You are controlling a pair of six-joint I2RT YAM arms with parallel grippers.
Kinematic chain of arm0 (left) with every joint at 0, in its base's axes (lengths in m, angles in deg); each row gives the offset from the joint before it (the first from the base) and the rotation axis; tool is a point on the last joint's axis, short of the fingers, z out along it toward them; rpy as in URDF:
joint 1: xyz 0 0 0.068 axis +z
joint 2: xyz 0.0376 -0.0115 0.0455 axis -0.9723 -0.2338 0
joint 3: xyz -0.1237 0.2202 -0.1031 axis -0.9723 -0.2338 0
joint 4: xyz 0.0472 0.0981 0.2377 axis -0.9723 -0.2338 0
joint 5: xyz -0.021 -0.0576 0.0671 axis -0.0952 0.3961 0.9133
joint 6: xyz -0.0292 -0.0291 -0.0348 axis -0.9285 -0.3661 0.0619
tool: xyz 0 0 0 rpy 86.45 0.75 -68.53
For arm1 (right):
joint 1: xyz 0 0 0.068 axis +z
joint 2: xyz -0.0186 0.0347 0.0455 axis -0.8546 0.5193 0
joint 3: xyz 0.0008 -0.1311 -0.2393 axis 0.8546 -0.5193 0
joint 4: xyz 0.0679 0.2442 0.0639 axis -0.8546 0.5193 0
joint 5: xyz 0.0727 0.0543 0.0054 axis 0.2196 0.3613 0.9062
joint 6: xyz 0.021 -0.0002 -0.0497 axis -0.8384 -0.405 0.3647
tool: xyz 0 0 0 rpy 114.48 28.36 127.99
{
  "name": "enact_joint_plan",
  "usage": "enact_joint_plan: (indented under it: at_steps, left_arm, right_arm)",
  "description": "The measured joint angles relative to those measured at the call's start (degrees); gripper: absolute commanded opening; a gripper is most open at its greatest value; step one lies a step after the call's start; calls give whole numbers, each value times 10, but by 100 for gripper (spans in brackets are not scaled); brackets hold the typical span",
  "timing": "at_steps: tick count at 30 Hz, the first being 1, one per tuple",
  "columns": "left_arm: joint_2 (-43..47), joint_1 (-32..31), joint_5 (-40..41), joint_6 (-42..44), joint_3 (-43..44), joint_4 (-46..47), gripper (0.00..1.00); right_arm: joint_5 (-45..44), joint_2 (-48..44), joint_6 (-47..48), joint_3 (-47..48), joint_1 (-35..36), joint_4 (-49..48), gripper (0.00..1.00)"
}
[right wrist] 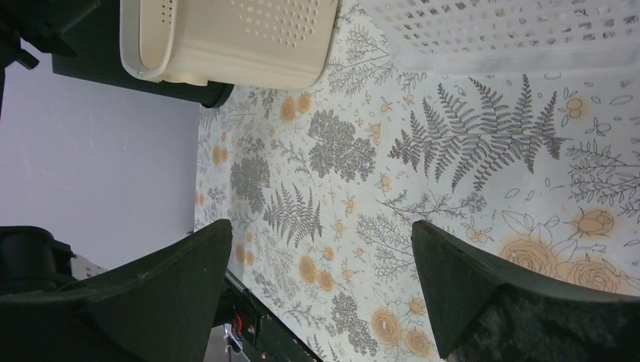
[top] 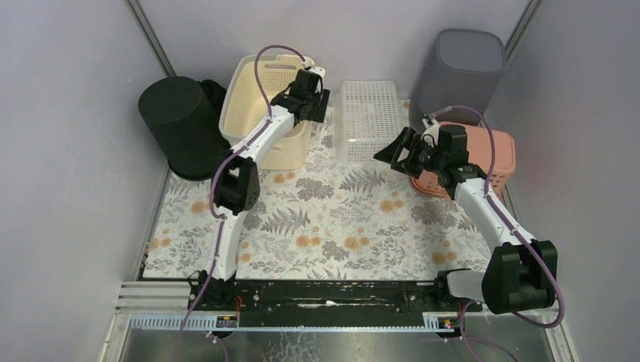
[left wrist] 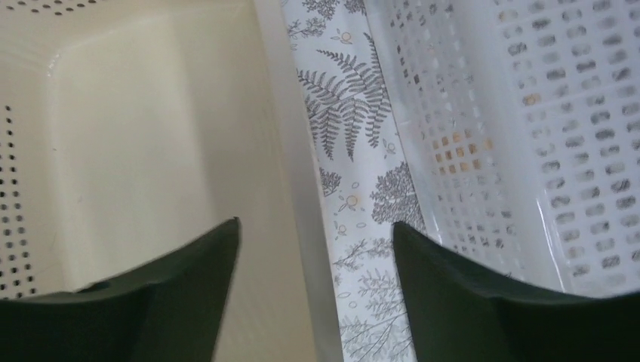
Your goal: Turn the large container upside down
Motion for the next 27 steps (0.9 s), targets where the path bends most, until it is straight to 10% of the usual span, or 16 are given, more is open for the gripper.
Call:
enact_joint_plan:
  at_steps: [8, 19, 27]
  left_arm:
    - [-24, 24, -29, -43, 5, 11, 0]
    - [-8, 38, -37, -101, 33, -30, 0]
    - [162, 49, -106, -183, 12, -86, 0]
  right_arm:
    - [4, -14, 0, -23, 1, 2, 95]
    - [6, -75, -1, -32, 1, 11, 94]
    - [10, -122, 2, -33, 2, 49, 94]
